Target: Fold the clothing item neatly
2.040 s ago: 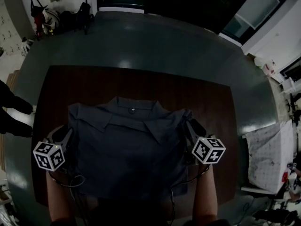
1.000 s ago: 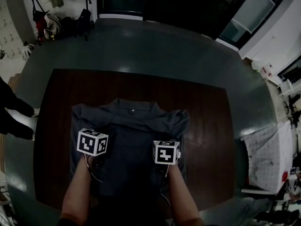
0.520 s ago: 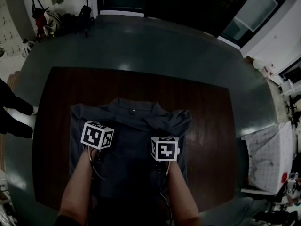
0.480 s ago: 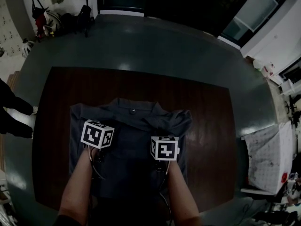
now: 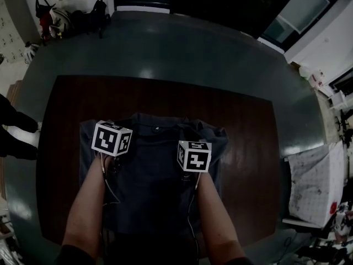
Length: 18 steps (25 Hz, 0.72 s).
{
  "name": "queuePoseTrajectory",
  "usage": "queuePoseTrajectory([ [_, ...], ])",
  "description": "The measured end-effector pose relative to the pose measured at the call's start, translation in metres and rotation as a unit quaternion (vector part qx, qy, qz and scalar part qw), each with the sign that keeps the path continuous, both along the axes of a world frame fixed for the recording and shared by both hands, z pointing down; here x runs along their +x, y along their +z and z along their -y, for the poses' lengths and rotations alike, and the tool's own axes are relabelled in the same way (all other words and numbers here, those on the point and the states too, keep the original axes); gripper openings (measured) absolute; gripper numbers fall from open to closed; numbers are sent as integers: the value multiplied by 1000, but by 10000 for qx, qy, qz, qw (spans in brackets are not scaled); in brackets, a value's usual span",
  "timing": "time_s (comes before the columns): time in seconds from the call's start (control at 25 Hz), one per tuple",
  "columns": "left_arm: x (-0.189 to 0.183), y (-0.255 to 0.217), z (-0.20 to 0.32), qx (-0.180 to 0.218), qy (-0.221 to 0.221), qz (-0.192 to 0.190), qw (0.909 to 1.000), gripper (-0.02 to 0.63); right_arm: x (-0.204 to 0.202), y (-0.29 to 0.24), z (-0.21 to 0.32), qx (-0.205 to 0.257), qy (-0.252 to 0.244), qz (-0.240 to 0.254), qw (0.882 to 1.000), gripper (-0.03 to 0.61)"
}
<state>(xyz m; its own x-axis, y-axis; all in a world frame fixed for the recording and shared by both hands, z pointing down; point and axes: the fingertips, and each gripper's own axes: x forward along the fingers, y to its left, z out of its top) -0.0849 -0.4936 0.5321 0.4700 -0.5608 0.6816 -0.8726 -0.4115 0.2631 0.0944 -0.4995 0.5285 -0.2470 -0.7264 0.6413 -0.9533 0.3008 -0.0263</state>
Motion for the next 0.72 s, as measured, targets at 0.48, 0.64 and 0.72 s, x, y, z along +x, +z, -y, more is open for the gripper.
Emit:
queuePoseTrajectory([
  [0.48,6,-90,-79,1012,-130,-1017,9896,129,36,-81,-46,1173,790,569,9883,60],
  [0.64,4,-124,-131,1614,-196,-1217,9792,129,44,-106,-93,1508,1027,966,9785,33],
  [0.72,3,-137,-155,1968,-351,-1340,9706,129,39,-117,-117,1714,1022,1051,9742,2],
])
